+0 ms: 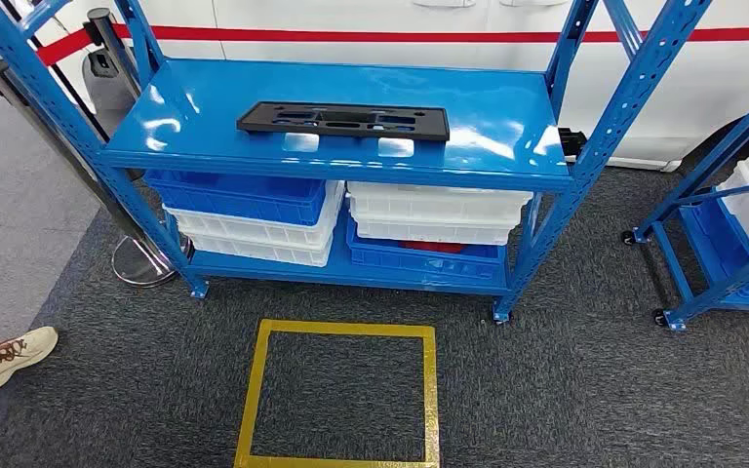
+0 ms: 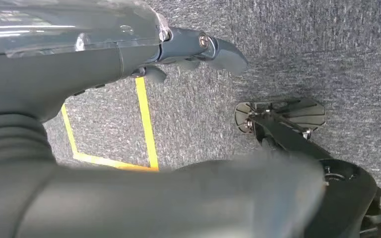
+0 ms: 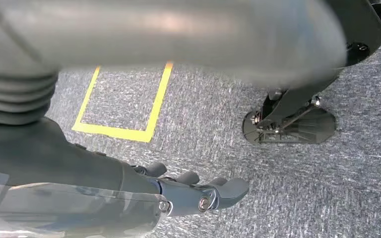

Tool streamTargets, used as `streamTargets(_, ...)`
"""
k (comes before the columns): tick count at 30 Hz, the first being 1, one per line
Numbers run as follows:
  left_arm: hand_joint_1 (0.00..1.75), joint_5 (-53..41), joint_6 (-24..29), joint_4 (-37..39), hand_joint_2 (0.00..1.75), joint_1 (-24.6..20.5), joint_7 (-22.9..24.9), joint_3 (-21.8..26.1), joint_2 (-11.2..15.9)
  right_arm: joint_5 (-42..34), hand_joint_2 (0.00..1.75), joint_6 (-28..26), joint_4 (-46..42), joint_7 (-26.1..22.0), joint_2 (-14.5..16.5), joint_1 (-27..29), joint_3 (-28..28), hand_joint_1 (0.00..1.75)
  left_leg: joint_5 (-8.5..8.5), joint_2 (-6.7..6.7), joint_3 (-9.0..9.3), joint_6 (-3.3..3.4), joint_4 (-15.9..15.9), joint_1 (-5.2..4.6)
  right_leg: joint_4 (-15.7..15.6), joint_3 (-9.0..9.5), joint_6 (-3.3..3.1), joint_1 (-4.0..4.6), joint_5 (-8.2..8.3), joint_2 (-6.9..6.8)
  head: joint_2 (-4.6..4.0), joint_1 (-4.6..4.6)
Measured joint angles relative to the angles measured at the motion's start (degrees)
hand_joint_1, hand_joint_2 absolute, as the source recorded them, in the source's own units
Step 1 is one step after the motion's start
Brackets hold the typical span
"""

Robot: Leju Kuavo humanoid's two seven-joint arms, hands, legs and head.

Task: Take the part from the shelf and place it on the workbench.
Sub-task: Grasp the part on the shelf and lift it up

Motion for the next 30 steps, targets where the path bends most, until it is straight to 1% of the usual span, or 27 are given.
streamTargets(3,0.00,0.0,0.0,0.0,1.75,-0.1,0.0,0.1,0.0,0.0,1.75,0.0,0.0,0.0,0.0,-0.1,-0.3,0.00,0.00,0.00,0.00,0.00,0.0,0.00,0.0,0.00,0.00,0.00,0.00,0.00,0.00,0.00)
streamTargets(7,0.00,1.8,0.2,0.8,1.75,-0.7,-0.7,0.0,0.0,2.7,1.75,0.2,0.1,0.1,0.0,-0.9,-3.9,0.00,0.00,0.01,0.01,0.00,0.0,0.00,0.0,0.00,0.00,0.00,0.00,0.00,0.00,0.00)
streamTargets(14,0.00,8.3,1.0,2.4,1.75,-2.2,-3.6,-2.3,0.3,12.8,1.75,1.2,0.9,0.9,0.2,-2.7,-11.0,0.00,0.00,0.01,0.02,0.00,0.0,-0.01,0.0,0.01,0.00,-0.01,0.00,0.01,0.00,0.00)
streamTargets(24,0.00,18.1,2.4,5.4,1.75,-4.6,-7.6,-6.5,1.1,27.8,1.75,2.7,3.1,1.7,1.2,-5.2,-22.4,0.00,0.00,0.01,0.06,0.00,0.0,-0.01,0.0,-0.01,0.00,-0.01,0.00,0.01,0.00,0.00)
streamTargets(26,0.00,20.1,2.8,6.0,0.87,-5.0,-8.2,-7.5,1.4,30.8,0.87,3.1,3.6,1.7,1.5,-5.8,-24.7,0.00,0.00,0.01,0.06,0.00,0.0,-0.01,0.0,-0.01,0.00,-0.01,0.00,0.01,0.00,0.00)
streamTargets(28,0.00,22.1,3.1,6.5,0.00,-5.5,-8.8,-8.4,1.6,33.7,0.87,3.4,4.1,1.4,1.8,-6.3,-27.2,0.00,0.00,0.01,0.06,0.00,0.0,-0.01,0.0,-0.01,0.00,-0.01,0.00,0.01,0.00,0.00)
streamTargets(30,0.00,24.0,3.5,7.1,0.00,-6.0,-9.4,-9.4,1.8,36.4,1.75,4.1,4.6,0.2,2.1,-6.9,-29.7,0.00,0.00,0.01,0.06,0.00,0.0,-0.01,0.0,0.00,0.00,-0.01,0.00,0.01,-0.01,0.00)
